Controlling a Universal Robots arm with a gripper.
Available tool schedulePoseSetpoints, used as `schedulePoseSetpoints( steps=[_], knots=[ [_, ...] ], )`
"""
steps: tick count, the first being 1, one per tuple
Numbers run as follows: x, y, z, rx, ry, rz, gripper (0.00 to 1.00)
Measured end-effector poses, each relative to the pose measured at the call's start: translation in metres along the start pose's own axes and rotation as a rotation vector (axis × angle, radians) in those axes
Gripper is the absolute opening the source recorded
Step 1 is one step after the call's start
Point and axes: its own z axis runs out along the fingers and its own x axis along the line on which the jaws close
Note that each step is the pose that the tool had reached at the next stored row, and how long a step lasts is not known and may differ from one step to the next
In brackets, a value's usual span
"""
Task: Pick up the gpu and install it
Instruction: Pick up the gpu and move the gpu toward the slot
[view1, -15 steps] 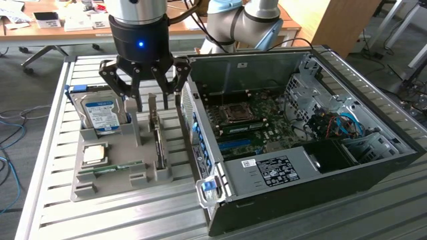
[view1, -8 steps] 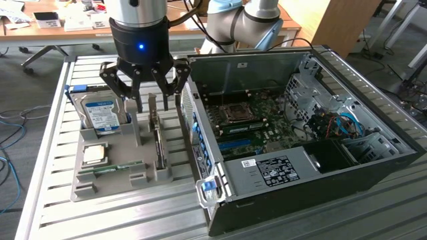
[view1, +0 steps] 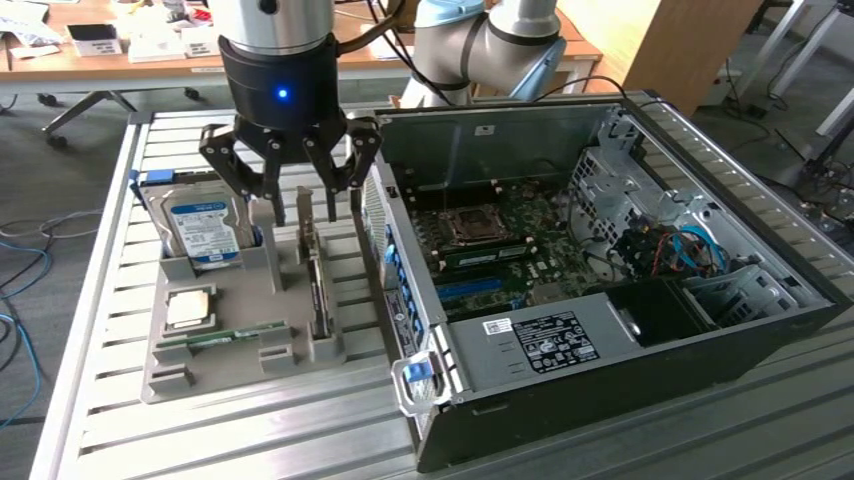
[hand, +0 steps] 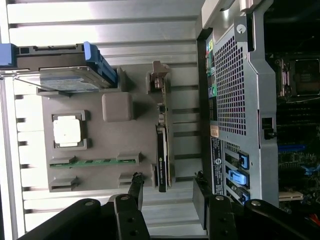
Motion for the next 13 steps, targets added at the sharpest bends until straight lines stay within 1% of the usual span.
schedulePoseSetpoints(
  steps=[8, 13],
  knots=[
    [0.0002, -0.0004, 0.0076, 0.0001, 0.0001, 0.000, 0.53],
    [0.0002, -0.0004, 0.0082, 0.0001, 0.0001, 0.000, 0.53]
  ],
)
